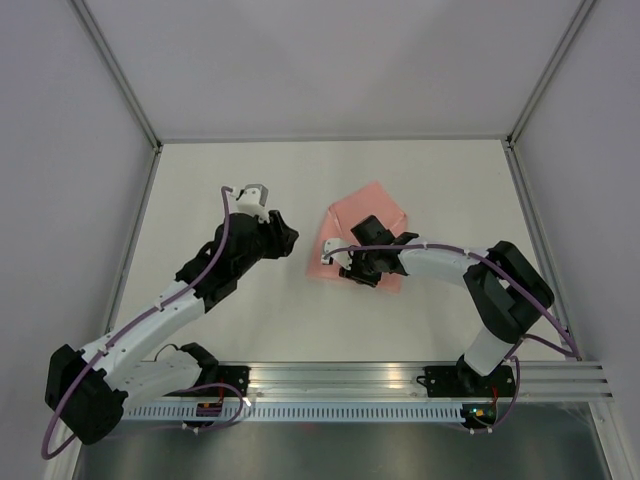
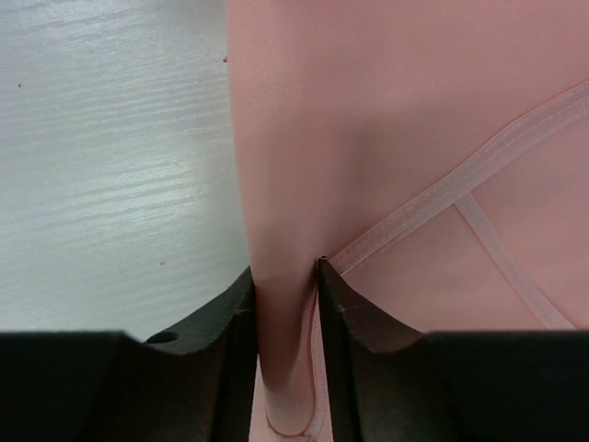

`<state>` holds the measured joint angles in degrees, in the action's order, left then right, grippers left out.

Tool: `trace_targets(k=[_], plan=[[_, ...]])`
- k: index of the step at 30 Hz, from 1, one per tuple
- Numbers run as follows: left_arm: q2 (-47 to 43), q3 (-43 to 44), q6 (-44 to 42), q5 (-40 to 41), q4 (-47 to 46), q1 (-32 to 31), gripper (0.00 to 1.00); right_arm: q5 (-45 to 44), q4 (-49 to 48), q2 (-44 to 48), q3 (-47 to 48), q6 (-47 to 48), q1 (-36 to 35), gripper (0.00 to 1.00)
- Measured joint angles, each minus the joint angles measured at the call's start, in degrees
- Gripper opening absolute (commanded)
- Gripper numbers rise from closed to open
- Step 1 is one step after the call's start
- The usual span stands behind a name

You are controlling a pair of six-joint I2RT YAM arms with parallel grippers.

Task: Fold the napkin, place the utensils inside, and roll it up
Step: Roll the napkin with the utensil

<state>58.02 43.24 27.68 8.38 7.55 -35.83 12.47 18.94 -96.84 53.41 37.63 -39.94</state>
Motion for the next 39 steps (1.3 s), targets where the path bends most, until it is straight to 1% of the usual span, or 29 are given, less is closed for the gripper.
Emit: trace_targets(k=[3,7,12,21,30,34,39], plan=[[-0.04,-1.22,-0.20,0.15,-1.38,-1.20,0.50,0.70,-0.11,-0.22,0.02,0.17,0.15,0.27],[-0.42,-3.30,-0.66,0.90,-2.95,-3.37,0.50,2.36,0.35,-0.76,0.57,0.37,1.14,0.24],[-0.44,-4.90,-2.27,2.91,-5.60,-6.93,0.50,6.25,2.60,-2.16,2.49,1.11,3.37,0.21],[1.22,-9.94,-7.74,5.95,-14.38,-11.39,0.49,16.13,9.42,-6.78,8.09,2.36,8.48,0.20],[10.27,-12.59,-19.30,11.21,-24.94,-21.68,0.48,24.68,17.18,-12.37,14.27,4.66,12.63,0.18],[15.63,-13.03,-26.58,12.11,-30.97,-23.87,0.50,26.67,18.75,-13.57,15.37,5.35,13.64,0.17],[20.04,-17.46,-37.92,9.73,-43.34,-24.57,0.56,27.82,20.15,-13.99,15.56,6.14,14.47,0.17]])
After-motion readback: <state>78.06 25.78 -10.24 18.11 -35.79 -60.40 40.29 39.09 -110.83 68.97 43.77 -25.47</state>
